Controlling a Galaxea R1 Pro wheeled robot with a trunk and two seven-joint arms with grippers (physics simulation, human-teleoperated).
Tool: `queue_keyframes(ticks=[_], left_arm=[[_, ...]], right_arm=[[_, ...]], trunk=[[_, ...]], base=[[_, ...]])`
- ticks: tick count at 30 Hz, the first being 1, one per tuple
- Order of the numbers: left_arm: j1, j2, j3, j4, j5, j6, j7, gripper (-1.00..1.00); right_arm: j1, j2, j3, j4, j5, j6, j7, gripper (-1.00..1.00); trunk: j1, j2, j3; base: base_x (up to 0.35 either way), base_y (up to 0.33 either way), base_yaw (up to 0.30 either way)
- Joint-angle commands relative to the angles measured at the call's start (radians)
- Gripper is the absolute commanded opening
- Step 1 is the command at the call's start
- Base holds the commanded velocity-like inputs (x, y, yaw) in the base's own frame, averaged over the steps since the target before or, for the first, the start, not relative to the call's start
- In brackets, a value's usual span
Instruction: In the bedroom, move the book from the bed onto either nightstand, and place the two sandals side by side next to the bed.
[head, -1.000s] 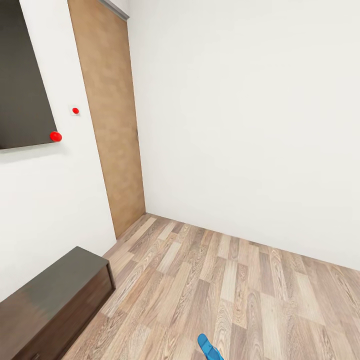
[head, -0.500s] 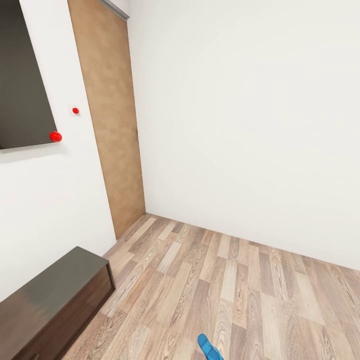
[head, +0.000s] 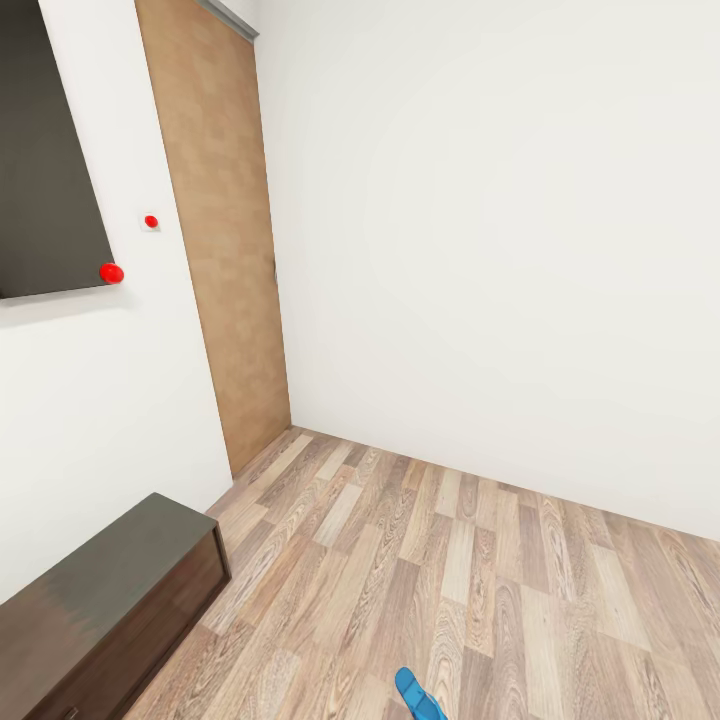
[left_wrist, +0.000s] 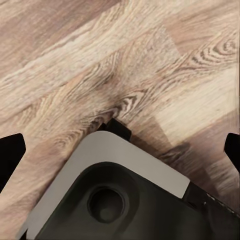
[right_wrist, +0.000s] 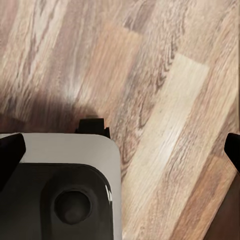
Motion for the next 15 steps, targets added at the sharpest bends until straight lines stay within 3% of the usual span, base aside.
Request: queue_keyframes(ticks=[1, 6, 9, 15], left_arm=[[-0.001, 0.000, -0.002, -0.001, 0.021, -0.002, 0.000, 1.00], [-0.022, -0.001, -0.002, -0.010, 0.056, 0.000, 0.002, 1.00], [-0.062, -0.001, -0.002, -0.040, 0.076, 0.021, 0.003, 1.00], [-0.138, -0.001, -0.002, -0.084, 0.138, 0.139, -0.002, 1.00]], right_arm=[[-0.001, 0.000, 0.000, -0.009, -0.001, -0.002, -0.004, 1.00], [-0.003, -0.003, -0.001, -0.101, -0.001, 0.008, -0.032, 1.00], [-0.019, -0.009, -0.003, -0.172, -0.010, 0.017, -0.083, 1.00], [-0.117, 0.000, 0.001, -0.212, -0.049, 0.080, -0.148, 1.00]], trunk=[[0.000, 0.000, -0.001], [0.000, 0.000, -0.001], [0.000, 0.000, -0.001], [0.000, 0.000, -0.001]], base=[[0.000, 0.000, 0.000], [0.000, 0.000, 0.000], [0.000, 0.000, 0.000], [0.000, 0.000, 0.000]])
